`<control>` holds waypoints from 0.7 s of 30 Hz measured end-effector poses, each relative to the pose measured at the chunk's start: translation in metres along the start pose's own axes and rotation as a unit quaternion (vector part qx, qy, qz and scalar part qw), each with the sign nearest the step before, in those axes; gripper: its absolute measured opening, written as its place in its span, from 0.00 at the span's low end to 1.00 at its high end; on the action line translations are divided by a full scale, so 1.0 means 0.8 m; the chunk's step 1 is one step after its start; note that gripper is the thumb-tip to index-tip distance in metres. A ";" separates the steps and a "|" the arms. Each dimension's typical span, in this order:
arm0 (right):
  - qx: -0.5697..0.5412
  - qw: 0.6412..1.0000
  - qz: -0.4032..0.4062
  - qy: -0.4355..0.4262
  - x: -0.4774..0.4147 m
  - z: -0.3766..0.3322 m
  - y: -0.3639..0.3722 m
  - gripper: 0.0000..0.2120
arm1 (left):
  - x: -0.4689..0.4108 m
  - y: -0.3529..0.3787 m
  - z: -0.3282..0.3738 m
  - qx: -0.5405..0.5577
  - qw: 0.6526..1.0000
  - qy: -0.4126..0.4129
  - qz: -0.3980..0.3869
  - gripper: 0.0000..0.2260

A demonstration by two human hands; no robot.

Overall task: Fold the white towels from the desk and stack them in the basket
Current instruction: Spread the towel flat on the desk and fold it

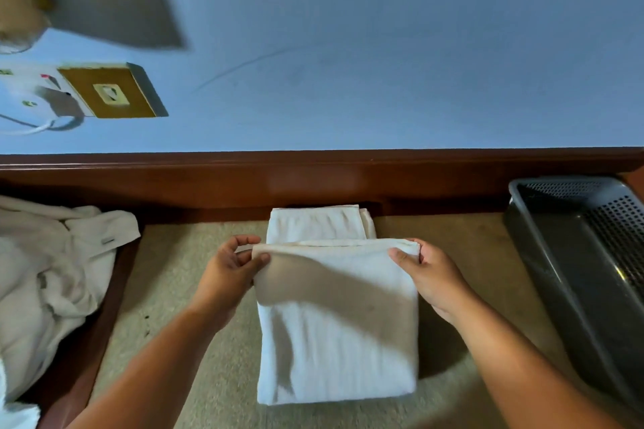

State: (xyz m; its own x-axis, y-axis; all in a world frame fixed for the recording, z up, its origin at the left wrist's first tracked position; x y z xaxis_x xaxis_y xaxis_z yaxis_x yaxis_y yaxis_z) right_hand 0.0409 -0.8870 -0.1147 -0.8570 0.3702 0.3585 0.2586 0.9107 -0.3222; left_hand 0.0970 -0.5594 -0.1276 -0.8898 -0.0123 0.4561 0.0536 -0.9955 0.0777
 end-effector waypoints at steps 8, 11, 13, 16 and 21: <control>0.069 0.994 0.015 0.085 -0.146 0.023 0.051 0.12 | -0.154 0.024 -0.025 -0.129 0.987 -0.026 0.089 0.05; 0.061 0.993 0.053 0.089 -0.203 0.023 0.073 0.16 | -0.207 0.034 -0.016 -0.228 0.966 -0.004 0.122 0.07; 0.063 0.988 0.085 0.111 -0.229 0.030 0.087 0.19 | -0.233 0.036 -0.016 -0.345 0.932 0.015 0.112 0.08; 0.109 0.976 0.147 0.115 -0.242 0.045 0.102 0.25 | -0.247 0.037 -0.030 -0.378 0.913 0.021 0.152 0.12; 0.103 0.976 0.094 0.167 -0.229 0.061 0.125 0.36 | -0.226 0.060 -0.057 -0.420 0.898 -0.013 0.133 0.29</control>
State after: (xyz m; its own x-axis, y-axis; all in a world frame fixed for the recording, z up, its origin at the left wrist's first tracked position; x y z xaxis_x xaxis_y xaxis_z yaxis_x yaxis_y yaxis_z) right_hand 0.2023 -0.8726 -0.2554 -0.6008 0.5972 0.5314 0.2721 0.7779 -0.5664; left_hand 0.2400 -0.6089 -0.2467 -0.8842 -0.2698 0.3814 -0.1072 -0.6774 -0.7278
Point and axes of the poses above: each hand's wrist, its own x-axis away from the middle knuckle, its own y-axis out of the palm, z = x × y, the point moved 4 cm from there along -x, towards the middle knuckle, and after that the axes turned 5 degrees about z, right-handed, at the moved point
